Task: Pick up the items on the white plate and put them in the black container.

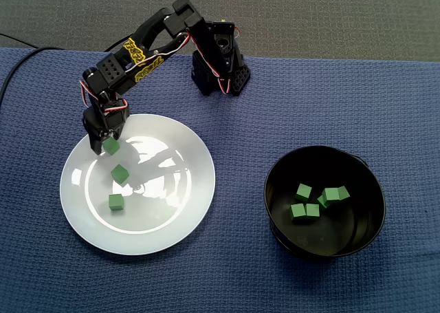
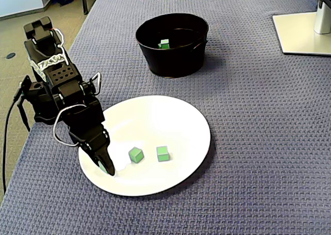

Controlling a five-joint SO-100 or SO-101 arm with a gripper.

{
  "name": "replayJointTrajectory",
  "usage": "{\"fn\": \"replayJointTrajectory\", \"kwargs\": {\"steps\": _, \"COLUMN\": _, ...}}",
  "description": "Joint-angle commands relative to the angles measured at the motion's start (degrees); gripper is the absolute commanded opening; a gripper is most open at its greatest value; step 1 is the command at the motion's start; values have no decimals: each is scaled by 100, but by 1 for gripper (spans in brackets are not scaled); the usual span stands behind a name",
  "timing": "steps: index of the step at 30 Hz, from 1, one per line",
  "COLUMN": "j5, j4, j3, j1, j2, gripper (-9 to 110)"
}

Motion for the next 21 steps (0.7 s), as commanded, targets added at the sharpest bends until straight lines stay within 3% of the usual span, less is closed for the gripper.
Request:
{"fn": "replayJointTrajectory", "kwargs": {"steps": 1, "j5": -123, "j4": -35, "j3": -255, "j1": -79, "j2": 18, "gripper": 11}}
{"fn": "replayJointTrajectory", "kwargs": {"steps": 14, "j5": -264, "j4": 0, "j3": -176, "j1": -97, "j2": 158, "gripper": 0}}
{"fn": "replayJointTrajectory", "kwargs": {"steps": 21, "j5": -18, "j4": 413, "j3": -1116, "j1": -70, "j2": 1784, "gripper": 0}}
